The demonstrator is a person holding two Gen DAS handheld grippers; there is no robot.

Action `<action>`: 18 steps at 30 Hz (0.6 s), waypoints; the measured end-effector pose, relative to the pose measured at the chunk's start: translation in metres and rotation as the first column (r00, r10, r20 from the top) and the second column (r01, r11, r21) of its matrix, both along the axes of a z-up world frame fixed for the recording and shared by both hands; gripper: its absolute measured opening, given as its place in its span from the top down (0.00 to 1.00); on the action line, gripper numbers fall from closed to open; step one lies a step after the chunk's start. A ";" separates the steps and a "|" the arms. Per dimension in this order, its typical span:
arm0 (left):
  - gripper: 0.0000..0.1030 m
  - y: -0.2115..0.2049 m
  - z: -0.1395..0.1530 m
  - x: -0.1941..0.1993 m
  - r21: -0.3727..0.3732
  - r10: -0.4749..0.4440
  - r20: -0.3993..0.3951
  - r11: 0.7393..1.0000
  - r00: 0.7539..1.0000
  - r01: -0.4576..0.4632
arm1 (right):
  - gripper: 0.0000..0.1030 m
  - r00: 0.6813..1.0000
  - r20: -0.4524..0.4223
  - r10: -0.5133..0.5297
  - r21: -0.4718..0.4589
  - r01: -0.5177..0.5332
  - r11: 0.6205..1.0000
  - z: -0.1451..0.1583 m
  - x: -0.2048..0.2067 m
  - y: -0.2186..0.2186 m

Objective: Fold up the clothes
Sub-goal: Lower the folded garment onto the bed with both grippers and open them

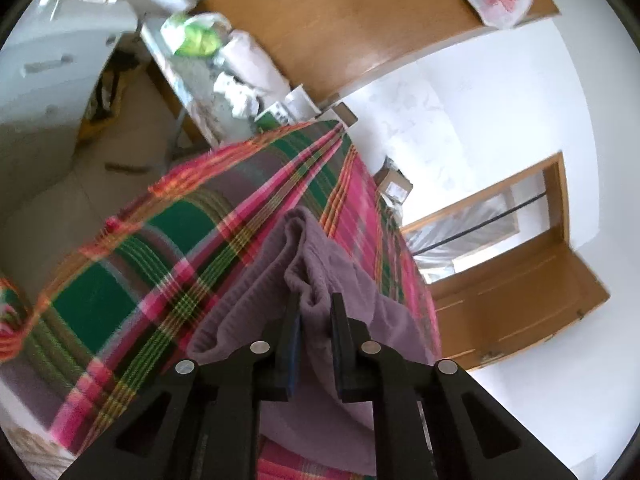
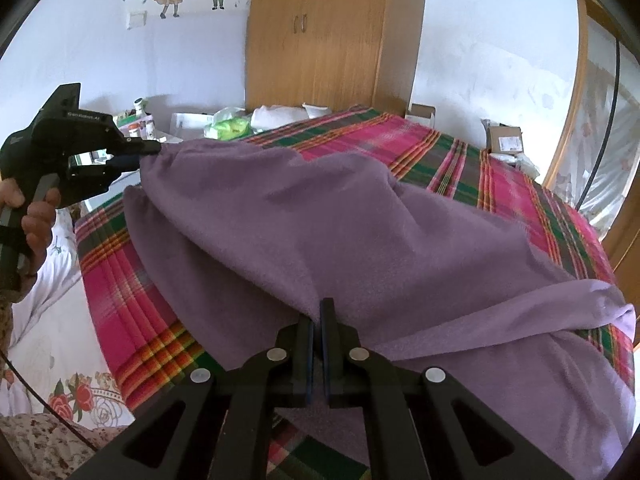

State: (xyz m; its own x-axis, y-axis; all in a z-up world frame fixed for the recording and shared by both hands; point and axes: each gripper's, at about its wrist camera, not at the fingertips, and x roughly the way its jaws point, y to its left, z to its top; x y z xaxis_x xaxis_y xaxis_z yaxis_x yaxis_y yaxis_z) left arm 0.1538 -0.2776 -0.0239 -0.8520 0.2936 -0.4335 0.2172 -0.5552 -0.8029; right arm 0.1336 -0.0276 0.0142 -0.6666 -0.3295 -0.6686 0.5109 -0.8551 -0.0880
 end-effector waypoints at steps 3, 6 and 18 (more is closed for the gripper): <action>0.87 0.000 0.006 0.006 -0.022 0.009 -0.004 1.000 1.000 -0.009 | 0.97 0.999 -0.021 0.024 -0.014 -0.024 1.000 0.013 0.008 0.001; 0.87 -0.003 0.007 0.008 -0.057 0.020 0.017 0.998 1.000 -0.019 | 0.97 0.998 -0.020 0.057 -0.015 -0.057 0.998 0.017 0.013 0.000; 0.87 -0.008 -0.020 0.005 -0.113 0.062 0.122 0.992 0.991 -0.048 | 0.97 0.991 0.090 0.098 0.032 -0.102 0.994 -0.016 0.009 -0.009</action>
